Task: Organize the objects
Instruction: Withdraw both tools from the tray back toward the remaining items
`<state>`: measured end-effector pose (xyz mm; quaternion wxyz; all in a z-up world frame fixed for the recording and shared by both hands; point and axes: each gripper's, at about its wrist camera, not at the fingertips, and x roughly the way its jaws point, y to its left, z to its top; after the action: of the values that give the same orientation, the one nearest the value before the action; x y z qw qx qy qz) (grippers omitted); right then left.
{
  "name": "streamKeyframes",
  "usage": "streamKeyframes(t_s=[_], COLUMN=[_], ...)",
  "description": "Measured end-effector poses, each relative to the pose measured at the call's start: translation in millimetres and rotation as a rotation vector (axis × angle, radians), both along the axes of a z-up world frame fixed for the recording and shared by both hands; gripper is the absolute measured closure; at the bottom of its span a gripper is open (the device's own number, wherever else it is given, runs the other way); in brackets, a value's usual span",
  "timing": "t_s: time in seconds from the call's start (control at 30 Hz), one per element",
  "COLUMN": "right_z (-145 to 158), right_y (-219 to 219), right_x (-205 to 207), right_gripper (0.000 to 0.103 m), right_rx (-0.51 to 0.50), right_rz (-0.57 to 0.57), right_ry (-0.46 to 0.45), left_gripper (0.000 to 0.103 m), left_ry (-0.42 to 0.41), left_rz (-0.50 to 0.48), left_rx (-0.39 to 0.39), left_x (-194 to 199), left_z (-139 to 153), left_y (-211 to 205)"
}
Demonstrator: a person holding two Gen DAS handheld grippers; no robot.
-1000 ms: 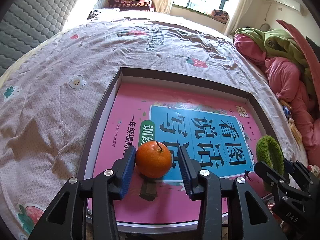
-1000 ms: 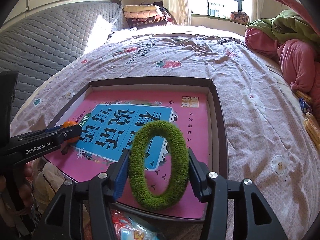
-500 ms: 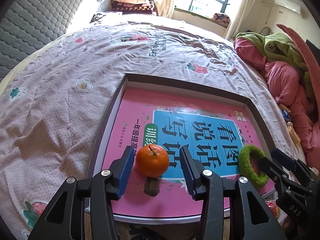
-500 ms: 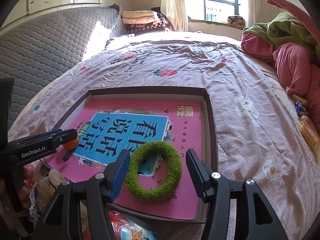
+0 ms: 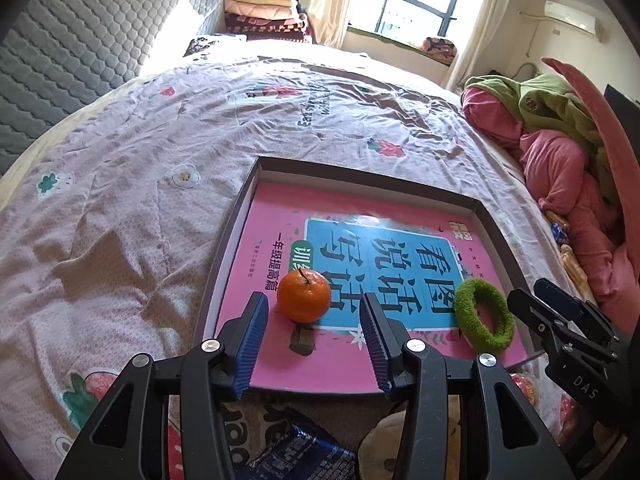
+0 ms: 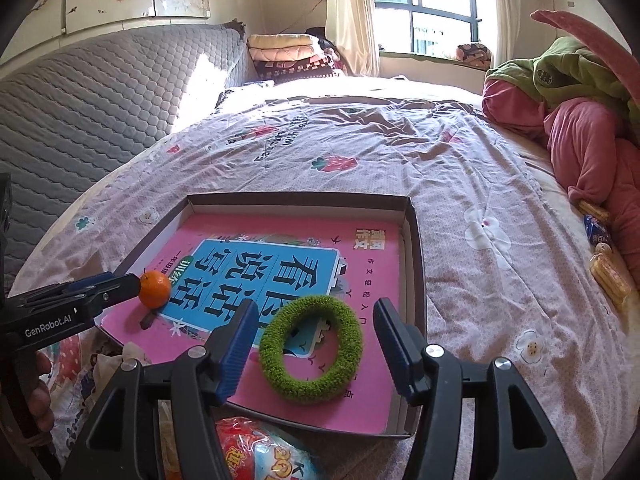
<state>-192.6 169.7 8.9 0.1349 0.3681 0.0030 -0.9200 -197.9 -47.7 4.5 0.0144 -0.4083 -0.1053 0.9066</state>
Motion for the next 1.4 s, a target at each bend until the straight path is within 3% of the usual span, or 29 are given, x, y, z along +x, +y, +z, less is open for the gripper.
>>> streamKeyframes(t_s=[0.57,0.8,1.33,1.4], right_z=[23.7,33.5,36.2,35.5], right_y=[0.9,-2.3,-7.6,-7.4], right_x=[31.3,52.7,85.0,89.0], right_gripper=[0.041,0.035,0.028,0.028], right_rx=[-0.011,-0.007,0.03,0.03], right_rz=[0.036,0.062,0.06,0.061], right_ry=[0.078,0.121,0.171,0.175], left_gripper=[0.054,0.054,0.053,0.049], left_ry=[0.042,0.045,0.061,0.061], left_rz=[-0.013,-0.017,-0.067,-0.073], left_rx=[-0.023,-0.031,-0.044,-0.045], left_x=[40.2,52.8,77.8,80.5], left_z=[23.9,26.8,31.4,30.8], left_y=[10.8,16.1,26.0,26.8])
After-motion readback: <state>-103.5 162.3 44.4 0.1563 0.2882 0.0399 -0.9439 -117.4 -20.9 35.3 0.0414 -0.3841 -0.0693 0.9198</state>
